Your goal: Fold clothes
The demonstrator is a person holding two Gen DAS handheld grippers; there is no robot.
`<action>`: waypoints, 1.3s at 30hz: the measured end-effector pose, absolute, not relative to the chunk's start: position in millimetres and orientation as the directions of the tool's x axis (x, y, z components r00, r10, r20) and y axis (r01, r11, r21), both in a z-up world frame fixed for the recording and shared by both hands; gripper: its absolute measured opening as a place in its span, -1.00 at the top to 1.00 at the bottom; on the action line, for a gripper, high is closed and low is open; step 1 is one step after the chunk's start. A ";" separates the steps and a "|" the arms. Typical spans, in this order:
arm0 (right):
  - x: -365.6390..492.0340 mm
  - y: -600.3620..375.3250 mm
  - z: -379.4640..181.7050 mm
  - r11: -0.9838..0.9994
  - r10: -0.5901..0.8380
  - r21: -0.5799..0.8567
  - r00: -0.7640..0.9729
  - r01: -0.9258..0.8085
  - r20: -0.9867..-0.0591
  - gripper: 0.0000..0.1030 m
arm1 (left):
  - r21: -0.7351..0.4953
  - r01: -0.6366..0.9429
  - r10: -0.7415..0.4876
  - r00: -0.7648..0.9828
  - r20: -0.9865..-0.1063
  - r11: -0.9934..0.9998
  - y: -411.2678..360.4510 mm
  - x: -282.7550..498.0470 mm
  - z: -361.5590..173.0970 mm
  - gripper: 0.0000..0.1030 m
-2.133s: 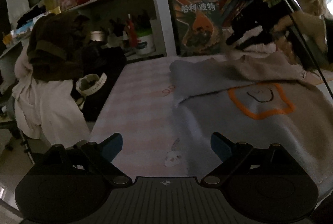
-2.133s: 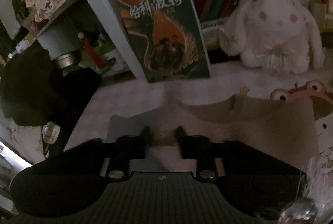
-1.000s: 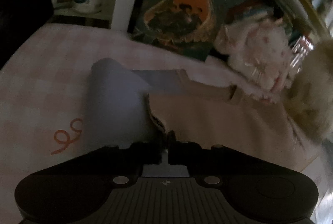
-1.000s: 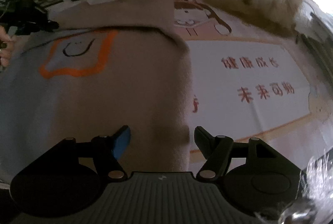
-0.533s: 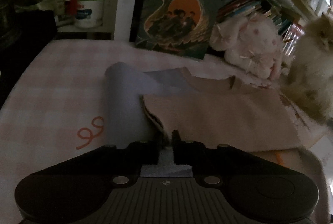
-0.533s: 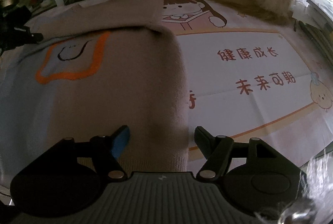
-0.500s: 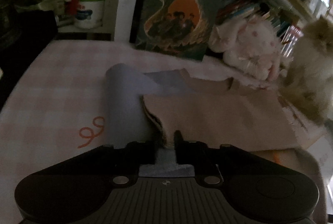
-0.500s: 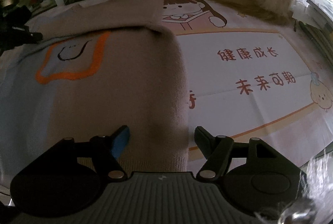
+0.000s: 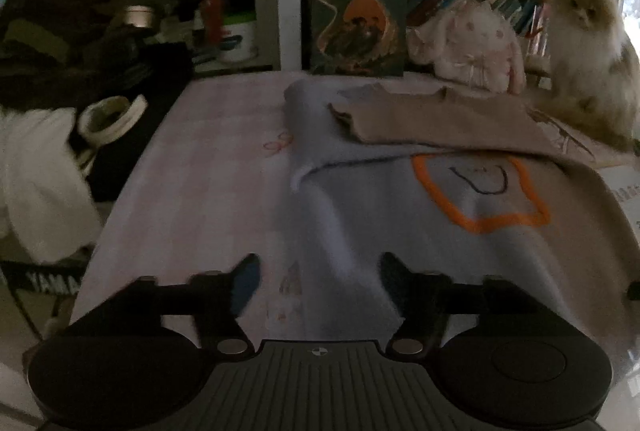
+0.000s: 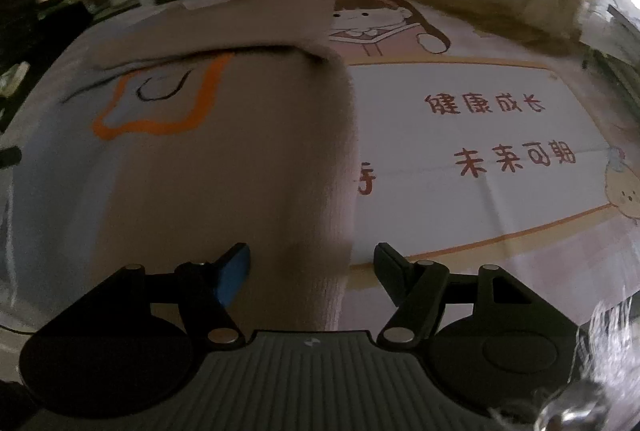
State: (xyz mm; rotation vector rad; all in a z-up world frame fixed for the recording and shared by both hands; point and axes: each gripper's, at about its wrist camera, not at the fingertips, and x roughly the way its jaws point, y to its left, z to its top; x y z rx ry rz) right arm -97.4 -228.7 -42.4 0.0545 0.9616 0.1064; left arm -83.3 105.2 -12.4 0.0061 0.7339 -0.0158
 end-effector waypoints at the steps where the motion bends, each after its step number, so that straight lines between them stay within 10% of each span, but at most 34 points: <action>1: -98.5 -229.8 -42.2 0.992 0.124 0.098 0.568 -0.076 -0.813 -0.29 | 0.002 0.006 -0.003 0.739 -0.673 1.000 103.0 -89.0 -12.3 -0.52; 19: -109.8 -251.6 -41.4 0.972 0.226 0.222 0.573 -0.077 -0.788 0.26 | -0.119 -0.179 0.022 0.633 -0.774 0.977 103.2 -111.7 -37.9 -0.39; 23: -109.3 -246.7 -41.1 0.973 0.225 0.217 0.567 -0.081 -0.793 0.57 | -0.117 -0.160 0.014 0.642 -0.767 0.980 100.1 -111.1 -36.7 0.65; 26: -107.7 -242.5 -39.4 0.967 0.247 0.236 0.561 -0.093 -0.790 0.79 | -0.125 -0.137 -0.006 0.650 -0.760 0.983 97.6 -109.4 -32.8 0.96; 39: -106.0 -244.4 -31.6 0.931 0.323 0.360 0.575 -0.052 -0.752 0.70 | -0.340 -0.198 -0.138 0.649 -0.748 0.919 132.7 -121.1 -35.2 0.62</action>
